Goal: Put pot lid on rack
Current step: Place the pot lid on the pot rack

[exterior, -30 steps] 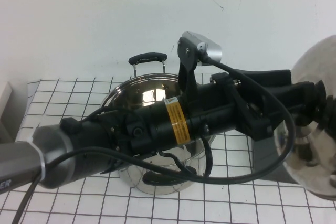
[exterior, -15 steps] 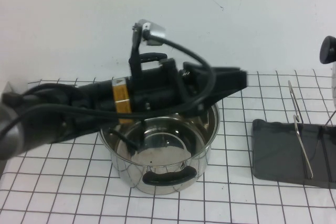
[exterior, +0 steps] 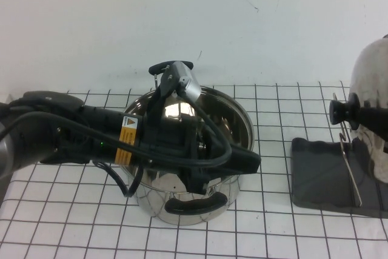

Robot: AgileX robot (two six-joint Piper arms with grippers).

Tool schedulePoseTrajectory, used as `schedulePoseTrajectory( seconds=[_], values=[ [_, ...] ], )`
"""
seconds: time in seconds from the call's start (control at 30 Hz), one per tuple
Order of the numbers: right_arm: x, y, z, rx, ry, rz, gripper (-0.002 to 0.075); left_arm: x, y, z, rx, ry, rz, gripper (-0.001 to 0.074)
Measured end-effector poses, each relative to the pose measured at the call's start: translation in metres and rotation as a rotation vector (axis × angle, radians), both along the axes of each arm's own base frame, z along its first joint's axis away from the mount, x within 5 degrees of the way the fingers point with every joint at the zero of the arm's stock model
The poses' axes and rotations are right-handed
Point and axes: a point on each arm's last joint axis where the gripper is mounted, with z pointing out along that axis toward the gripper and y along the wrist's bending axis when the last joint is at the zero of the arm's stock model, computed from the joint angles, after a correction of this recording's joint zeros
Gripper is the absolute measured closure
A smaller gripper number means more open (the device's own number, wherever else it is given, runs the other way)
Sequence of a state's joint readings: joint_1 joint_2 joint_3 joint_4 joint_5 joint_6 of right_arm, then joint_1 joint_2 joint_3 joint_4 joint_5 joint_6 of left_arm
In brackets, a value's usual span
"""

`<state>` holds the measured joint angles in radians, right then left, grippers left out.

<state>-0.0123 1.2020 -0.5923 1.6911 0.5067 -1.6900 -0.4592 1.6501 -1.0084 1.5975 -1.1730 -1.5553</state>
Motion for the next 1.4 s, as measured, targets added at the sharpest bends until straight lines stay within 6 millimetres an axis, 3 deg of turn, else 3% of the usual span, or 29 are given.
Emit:
schedulePoseTrajectory(
  seconds=[0.1,0.33,0.57,0.77,0.97,1.1,1.23,1.4],
  values=[
    [0.006,0.000,-0.011,-0.031,0.022,0.020,0.0580,-0.001,0.000,0.000,0.007,0.001,-0.006,0.0735],
    [0.011,0.000,-0.018,-0.068,0.024,0.037,0.0407,-0.003,0.002,-0.004,0.049,-0.014,-0.034,0.0736],
    [0.012,-0.003,-0.016,-0.093,0.007,0.016,0.0378,-0.006,0.004,-0.008,0.116,-0.008,-0.058,0.0736],
    [-0.003,-0.010,0.004,-0.158,-0.046,-0.045,0.0377,0.000,0.007,-0.005,0.172,-0.039,0.050,0.0736],
    [-0.032,-0.015,0.028,-0.194,-0.077,-0.067,0.0377,0.000,0.021,0.032,0.175,-0.224,0.261,0.0736],
    [-0.057,-0.015,0.042,-0.207,-0.081,-0.067,0.0400,-0.014,0.045,0.054,0.188,-0.351,0.472,0.0736],
    [-0.090,-0.016,0.058,-0.241,-0.140,-0.089,0.0507,-0.041,0.077,0.052,0.226,-0.424,0.682,0.0736],
    [-0.142,-0.016,0.081,-0.245,-0.319,-0.147,0.0673,-0.091,0.120,0.027,0.229,-0.404,0.897,0.0736]
  ],
)
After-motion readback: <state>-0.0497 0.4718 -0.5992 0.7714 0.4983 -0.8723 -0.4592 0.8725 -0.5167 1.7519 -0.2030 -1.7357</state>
